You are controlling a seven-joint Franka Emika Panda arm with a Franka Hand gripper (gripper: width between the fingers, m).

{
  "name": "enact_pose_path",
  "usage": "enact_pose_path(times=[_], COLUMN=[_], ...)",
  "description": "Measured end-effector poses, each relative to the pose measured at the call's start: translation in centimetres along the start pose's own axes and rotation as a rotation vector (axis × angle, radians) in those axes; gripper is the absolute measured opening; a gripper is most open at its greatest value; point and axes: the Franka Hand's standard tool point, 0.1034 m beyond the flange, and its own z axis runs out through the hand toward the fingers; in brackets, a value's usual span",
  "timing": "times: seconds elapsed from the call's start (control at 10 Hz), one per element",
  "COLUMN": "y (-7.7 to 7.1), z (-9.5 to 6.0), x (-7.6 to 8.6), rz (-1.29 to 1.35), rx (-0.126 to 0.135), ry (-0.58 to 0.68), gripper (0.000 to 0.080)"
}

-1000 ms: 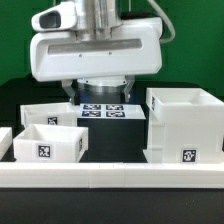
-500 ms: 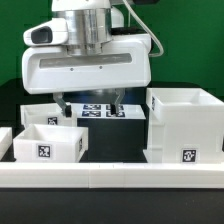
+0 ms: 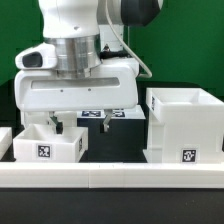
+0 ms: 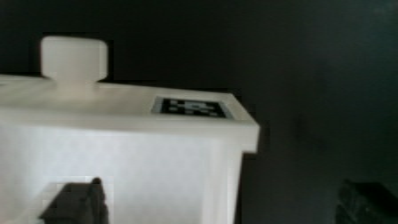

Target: Assemble drawer

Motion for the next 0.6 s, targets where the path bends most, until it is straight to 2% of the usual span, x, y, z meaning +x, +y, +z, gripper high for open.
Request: enact_pose_path(times=[0.4, 0.6], y=[0.6, 0.5], z=[2.5, 2.9], x=[-0.3, -0.4], rz=[-0.008, -0.012], rx=[-0.026, -0.034], ry=[0.022, 0.038], gripper=[0.0649, 0.0649])
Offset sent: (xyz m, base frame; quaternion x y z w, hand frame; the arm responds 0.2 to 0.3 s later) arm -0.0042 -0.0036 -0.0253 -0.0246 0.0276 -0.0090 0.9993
